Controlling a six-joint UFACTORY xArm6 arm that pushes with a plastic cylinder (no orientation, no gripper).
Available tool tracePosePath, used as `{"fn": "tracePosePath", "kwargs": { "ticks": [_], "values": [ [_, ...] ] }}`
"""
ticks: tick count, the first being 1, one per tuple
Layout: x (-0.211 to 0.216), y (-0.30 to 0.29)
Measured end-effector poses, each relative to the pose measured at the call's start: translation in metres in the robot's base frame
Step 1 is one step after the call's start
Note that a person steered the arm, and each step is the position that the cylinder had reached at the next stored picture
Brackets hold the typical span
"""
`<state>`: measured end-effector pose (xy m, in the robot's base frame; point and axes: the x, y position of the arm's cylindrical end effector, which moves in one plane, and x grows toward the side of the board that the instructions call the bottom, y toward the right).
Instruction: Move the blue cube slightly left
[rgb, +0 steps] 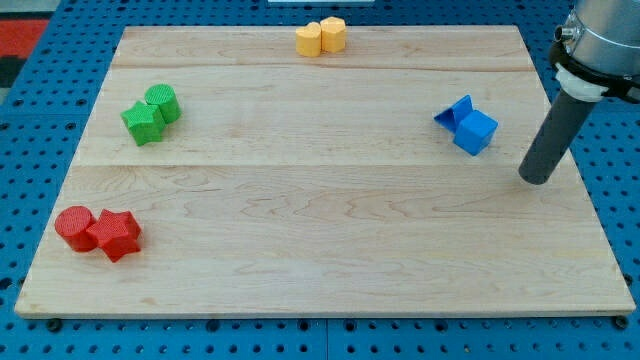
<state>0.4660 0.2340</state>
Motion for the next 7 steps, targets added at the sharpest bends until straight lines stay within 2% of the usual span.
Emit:
{"fn": "tracePosePath", "kwargs": {
  "ticks": [2, 3, 6, 7],
  "values": [
    [0.000, -0.001],
    [-0.025, 0.002],
    [-0.047, 0.027],
    [-0.058, 0.009]
  ]
}}
